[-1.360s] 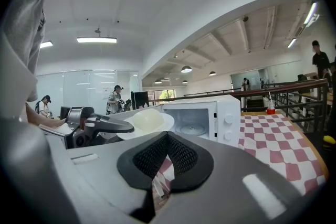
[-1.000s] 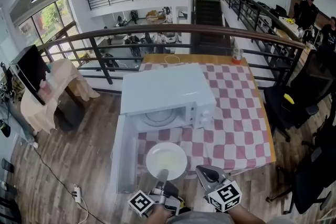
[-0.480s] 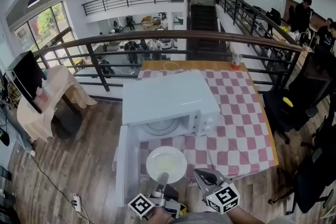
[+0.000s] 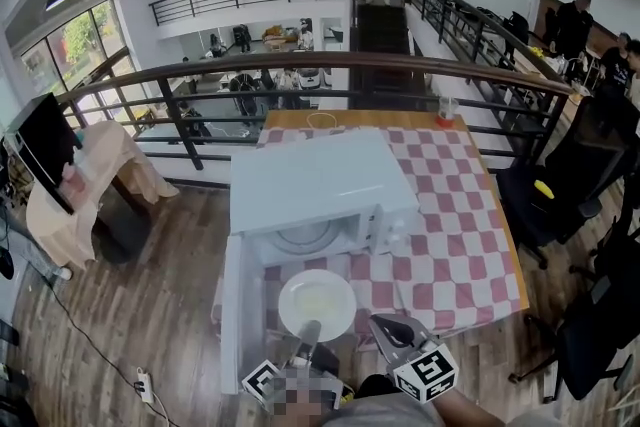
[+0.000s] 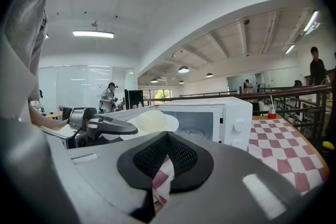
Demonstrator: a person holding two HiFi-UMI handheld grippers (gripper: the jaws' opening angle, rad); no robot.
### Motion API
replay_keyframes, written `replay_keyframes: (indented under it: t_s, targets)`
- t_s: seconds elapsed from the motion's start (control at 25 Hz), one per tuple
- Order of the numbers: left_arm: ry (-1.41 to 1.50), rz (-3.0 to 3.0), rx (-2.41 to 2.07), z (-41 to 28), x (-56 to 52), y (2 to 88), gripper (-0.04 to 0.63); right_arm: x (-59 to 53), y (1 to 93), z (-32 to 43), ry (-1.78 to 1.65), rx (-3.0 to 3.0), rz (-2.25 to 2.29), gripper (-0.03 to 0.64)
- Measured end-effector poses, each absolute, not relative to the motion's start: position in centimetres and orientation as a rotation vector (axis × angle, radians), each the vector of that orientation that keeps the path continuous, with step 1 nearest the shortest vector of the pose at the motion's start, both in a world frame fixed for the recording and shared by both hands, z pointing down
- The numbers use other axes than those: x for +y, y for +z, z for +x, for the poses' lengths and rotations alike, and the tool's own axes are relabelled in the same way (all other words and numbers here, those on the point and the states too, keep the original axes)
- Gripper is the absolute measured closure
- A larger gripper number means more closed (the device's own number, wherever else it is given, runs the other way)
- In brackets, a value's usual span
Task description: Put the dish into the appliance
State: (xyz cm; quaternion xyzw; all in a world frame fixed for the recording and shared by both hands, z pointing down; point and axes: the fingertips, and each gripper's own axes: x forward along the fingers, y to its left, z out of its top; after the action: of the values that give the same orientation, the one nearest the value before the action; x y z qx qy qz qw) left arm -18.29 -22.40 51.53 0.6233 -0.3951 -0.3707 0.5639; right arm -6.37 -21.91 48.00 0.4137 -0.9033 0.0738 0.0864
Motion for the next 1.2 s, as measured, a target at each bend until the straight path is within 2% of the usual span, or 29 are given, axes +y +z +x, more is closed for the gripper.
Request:
replay_keyframes:
  t_s: [0.44,1.2]
  targets:
    - [-0.878,1.464,-0.932,-17.8,-23.6,51.1,0.569,-23.4,47.9,-6.1,0.214,-2.702,1.213,0.618]
    - [-0.890,1.409,-0.969,-18.6,-32.5,52.9,0.568,-33.0,49.7,-6.6,0.285,-2.695,1.146,0.618]
